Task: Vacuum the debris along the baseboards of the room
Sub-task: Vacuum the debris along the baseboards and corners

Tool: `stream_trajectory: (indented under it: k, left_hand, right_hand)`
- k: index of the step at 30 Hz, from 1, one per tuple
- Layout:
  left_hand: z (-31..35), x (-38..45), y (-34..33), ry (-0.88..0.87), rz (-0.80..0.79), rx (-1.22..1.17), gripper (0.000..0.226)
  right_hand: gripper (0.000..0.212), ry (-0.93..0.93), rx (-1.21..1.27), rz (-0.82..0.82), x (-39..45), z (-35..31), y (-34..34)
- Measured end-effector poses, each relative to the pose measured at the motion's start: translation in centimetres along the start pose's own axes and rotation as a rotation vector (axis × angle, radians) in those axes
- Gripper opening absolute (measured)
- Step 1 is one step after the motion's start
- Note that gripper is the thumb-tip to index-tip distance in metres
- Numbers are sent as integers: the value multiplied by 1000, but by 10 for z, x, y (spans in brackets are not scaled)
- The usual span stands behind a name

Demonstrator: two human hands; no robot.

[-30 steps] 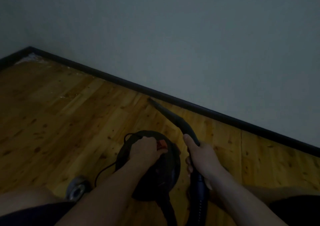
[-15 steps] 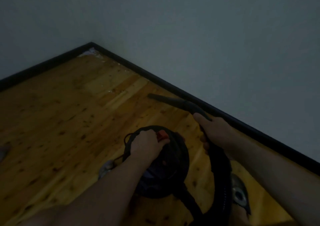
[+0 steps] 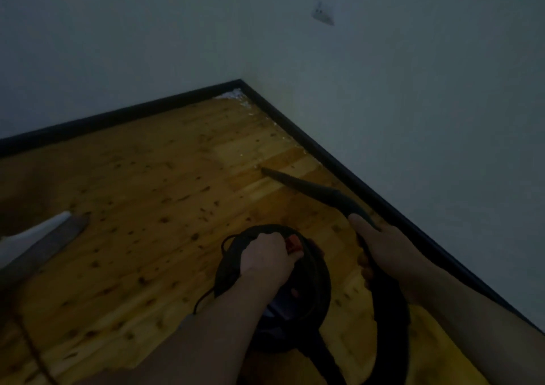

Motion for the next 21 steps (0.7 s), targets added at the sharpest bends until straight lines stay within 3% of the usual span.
stream_trajectory:
  k: [7, 12, 16, 21]
  left_hand:
    - [-24, 23, 22, 54, -1, 2, 44]
    - [-16, 59, 26, 20, 15, 92, 45]
    - [-9, 90, 29, -39, 15, 192, 48]
    - [-6, 101, 26, 0, 17, 175, 50]
  right_hand:
    - [45, -8, -2, -19, 7, -20, -15]
    - [47, 8, 15, 10, 32, -19, -17]
    - [43, 47, 87, -58, 62, -40, -23]
    - [44, 90, 40, -45, 85, -55, -21]
Point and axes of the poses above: each hand's wrist, its own x-axis towards the middle knuckle, its own y-axis out of the back of the hand, z = x × y, the point moved 8 cm from there along x, towards the middle knuckle, and after that the axes turned 6 degrees about -x, right-handed, at the moved point
